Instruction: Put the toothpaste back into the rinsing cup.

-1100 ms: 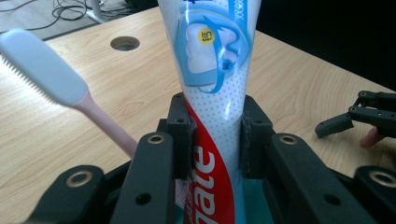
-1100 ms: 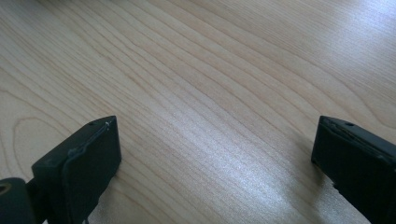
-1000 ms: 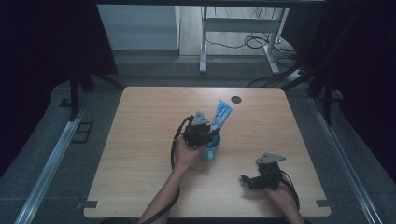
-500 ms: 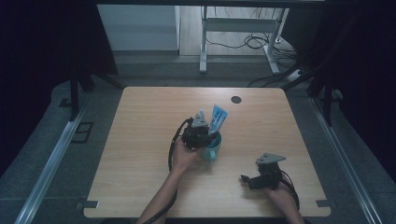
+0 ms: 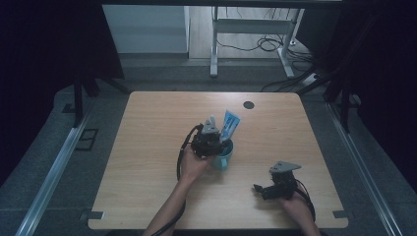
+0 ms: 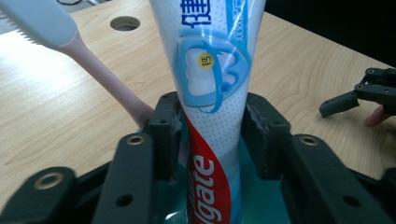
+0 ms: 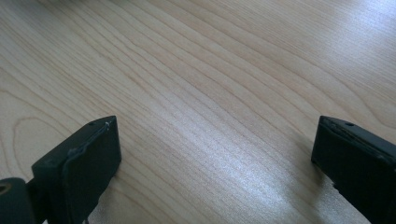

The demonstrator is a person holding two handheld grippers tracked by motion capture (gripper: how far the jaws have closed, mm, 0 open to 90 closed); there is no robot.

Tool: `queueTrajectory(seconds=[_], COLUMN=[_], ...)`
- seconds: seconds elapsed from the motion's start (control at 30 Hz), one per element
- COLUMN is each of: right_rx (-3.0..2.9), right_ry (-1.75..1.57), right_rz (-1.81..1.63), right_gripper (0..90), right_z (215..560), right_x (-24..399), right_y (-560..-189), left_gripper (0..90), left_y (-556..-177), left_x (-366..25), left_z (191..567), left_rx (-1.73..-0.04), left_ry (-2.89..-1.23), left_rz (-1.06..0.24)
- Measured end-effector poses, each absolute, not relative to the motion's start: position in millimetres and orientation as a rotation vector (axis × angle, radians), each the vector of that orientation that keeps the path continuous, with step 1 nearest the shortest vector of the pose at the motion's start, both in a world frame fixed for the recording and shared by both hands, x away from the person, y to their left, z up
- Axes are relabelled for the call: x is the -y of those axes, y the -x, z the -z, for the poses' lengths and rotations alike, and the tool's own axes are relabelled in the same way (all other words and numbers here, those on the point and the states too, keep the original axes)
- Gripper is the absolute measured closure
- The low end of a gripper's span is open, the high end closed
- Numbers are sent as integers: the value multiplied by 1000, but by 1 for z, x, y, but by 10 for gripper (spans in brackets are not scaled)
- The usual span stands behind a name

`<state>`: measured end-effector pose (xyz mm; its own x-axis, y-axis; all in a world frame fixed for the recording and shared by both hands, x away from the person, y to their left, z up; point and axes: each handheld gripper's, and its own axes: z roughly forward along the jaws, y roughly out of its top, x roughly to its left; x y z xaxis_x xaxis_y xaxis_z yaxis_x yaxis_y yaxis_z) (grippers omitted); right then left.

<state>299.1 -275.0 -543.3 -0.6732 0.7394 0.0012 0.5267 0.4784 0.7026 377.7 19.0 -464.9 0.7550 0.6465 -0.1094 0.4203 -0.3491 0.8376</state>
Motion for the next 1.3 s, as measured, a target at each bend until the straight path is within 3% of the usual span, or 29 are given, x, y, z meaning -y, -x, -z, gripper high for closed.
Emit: queueTrajectory(seconds=[0.43, 0.7, 1.3], right_rx=[-2427, -2427, -2427], right_ry=[-1074, -1075, -1075], right_rz=[-997, -997, -996], right_gripper=[11, 11, 10], right_z=[543, 543, 543], right_x=[275, 275, 275], right_y=[-299, -299, -299], left_gripper=[377, 166, 29], left_y=[-370, -365, -350], left_x=[-20, -18, -26], left_z=[458, 455, 440], left_rx=[-782, -776, -754], left_ry=[-2007, -2035, -2042], left_rz=[-332, -337, -352])
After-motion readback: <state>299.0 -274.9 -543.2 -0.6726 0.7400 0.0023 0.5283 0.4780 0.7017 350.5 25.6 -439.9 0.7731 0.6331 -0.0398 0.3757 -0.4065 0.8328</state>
